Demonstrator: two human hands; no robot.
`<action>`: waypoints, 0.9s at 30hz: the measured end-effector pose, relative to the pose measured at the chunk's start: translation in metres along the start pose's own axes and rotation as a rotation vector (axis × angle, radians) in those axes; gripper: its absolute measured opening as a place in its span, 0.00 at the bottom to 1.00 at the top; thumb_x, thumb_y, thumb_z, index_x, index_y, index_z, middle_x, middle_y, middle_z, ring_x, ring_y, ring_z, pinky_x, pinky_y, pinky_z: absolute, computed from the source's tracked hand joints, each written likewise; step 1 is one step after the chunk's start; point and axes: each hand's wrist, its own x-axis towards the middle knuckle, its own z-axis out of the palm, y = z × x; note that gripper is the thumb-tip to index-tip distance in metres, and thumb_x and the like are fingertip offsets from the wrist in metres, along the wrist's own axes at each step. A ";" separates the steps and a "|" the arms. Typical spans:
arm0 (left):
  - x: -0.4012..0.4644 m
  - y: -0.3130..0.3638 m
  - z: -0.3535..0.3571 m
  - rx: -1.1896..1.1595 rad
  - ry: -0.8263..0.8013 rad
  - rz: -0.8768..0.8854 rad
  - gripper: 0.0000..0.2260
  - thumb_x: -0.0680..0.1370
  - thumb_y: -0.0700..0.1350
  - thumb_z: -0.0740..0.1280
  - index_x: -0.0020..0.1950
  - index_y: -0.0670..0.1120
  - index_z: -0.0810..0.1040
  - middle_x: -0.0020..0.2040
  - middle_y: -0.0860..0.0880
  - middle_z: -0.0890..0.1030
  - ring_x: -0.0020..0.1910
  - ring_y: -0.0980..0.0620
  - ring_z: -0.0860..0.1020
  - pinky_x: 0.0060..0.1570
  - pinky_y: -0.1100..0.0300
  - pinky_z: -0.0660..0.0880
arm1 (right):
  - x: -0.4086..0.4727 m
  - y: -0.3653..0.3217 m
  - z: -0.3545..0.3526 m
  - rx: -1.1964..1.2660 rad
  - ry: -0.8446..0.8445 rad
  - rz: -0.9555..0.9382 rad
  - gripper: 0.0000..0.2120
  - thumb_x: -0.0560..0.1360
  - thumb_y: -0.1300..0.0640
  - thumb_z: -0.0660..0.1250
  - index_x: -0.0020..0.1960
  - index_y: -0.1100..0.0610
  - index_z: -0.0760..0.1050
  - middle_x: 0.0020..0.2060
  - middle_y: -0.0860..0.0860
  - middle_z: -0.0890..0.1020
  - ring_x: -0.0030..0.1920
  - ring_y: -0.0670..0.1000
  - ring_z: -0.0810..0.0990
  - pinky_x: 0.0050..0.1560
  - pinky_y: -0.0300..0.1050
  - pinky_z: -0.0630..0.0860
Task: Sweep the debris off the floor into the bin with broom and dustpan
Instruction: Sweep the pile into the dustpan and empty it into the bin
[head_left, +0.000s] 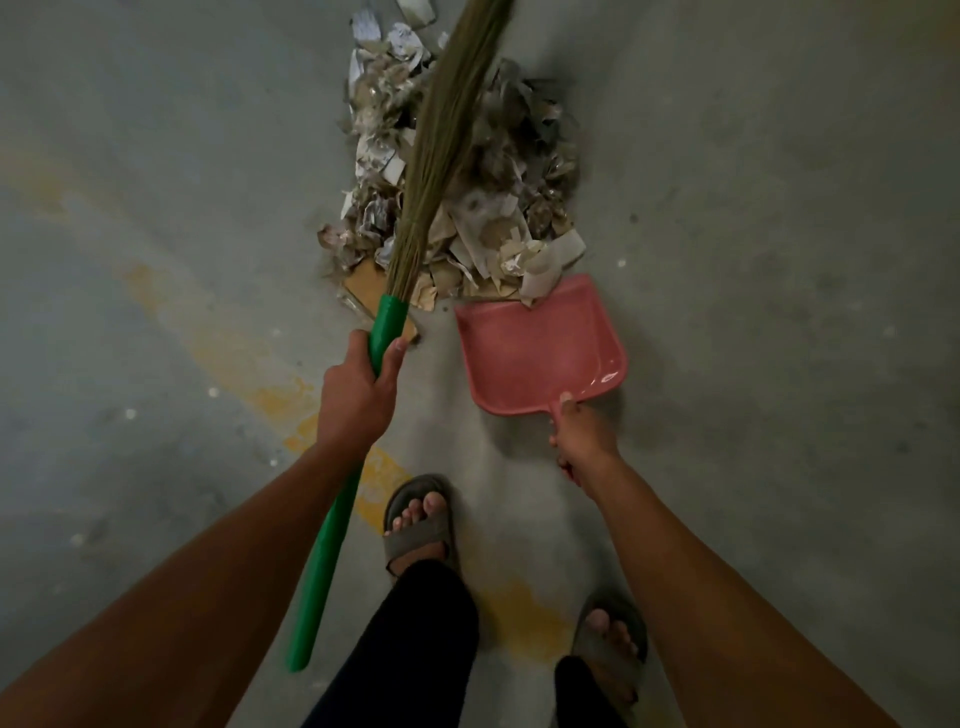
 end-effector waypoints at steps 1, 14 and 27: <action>-0.001 -0.001 0.005 -0.008 0.015 0.012 0.16 0.84 0.65 0.59 0.56 0.52 0.69 0.35 0.46 0.79 0.31 0.48 0.78 0.30 0.51 0.75 | 0.004 0.000 0.001 -0.010 -0.001 -0.018 0.26 0.87 0.39 0.51 0.42 0.54 0.75 0.39 0.57 0.79 0.28 0.55 0.73 0.31 0.44 0.68; 0.056 0.018 0.031 -0.046 0.085 0.094 0.18 0.83 0.68 0.58 0.62 0.56 0.70 0.38 0.48 0.81 0.32 0.46 0.82 0.35 0.44 0.83 | 0.066 -0.030 -0.001 -0.029 0.007 -0.176 0.26 0.87 0.39 0.52 0.44 0.55 0.78 0.38 0.56 0.80 0.30 0.54 0.74 0.31 0.45 0.68; 0.116 0.025 0.018 0.170 -0.051 0.111 0.25 0.85 0.62 0.58 0.80 0.55 0.62 0.48 0.42 0.82 0.30 0.45 0.83 0.27 0.50 0.83 | 0.092 -0.077 -0.002 -0.006 0.021 -0.293 0.25 0.87 0.40 0.53 0.50 0.55 0.81 0.38 0.54 0.82 0.33 0.53 0.77 0.33 0.45 0.70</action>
